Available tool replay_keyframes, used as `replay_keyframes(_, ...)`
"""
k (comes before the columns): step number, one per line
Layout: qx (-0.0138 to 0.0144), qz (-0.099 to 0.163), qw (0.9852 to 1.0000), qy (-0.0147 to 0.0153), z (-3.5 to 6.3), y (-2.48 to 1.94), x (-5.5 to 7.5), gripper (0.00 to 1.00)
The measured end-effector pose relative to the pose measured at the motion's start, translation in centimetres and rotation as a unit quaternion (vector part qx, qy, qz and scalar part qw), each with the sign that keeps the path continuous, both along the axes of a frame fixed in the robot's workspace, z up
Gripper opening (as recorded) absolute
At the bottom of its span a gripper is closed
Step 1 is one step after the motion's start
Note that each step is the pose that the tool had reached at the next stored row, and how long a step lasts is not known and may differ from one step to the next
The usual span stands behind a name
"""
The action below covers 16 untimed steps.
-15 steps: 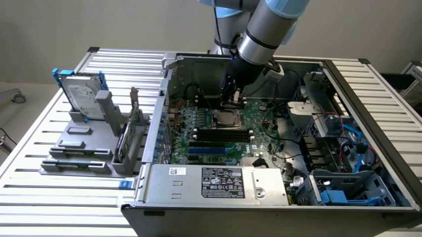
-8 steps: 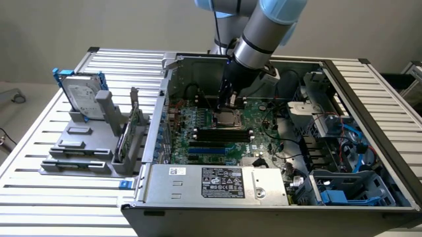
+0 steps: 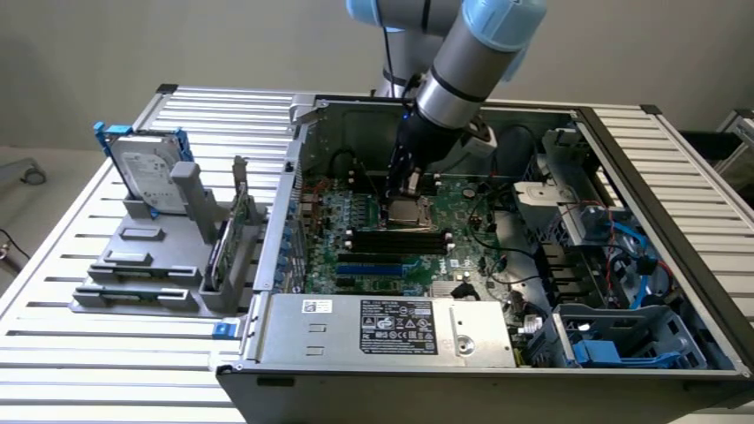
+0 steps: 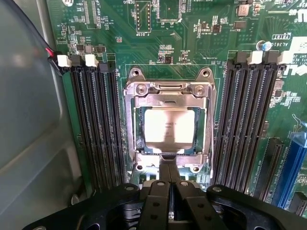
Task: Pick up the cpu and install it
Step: 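Close the cpu cover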
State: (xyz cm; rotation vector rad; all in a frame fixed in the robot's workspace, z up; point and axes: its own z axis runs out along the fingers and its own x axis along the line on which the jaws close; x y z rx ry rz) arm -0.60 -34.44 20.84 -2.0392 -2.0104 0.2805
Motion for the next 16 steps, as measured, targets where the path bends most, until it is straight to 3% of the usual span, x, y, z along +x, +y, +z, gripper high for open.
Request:
replay_keyframes(6,0.0001,0.000,1.0000,0.0010,-0.57,0.00,0.0,0.11)
replay_keyframes(16,0.0001,0.000,1.0000,0.0086,-1.30,0.00,0.0,0.11)
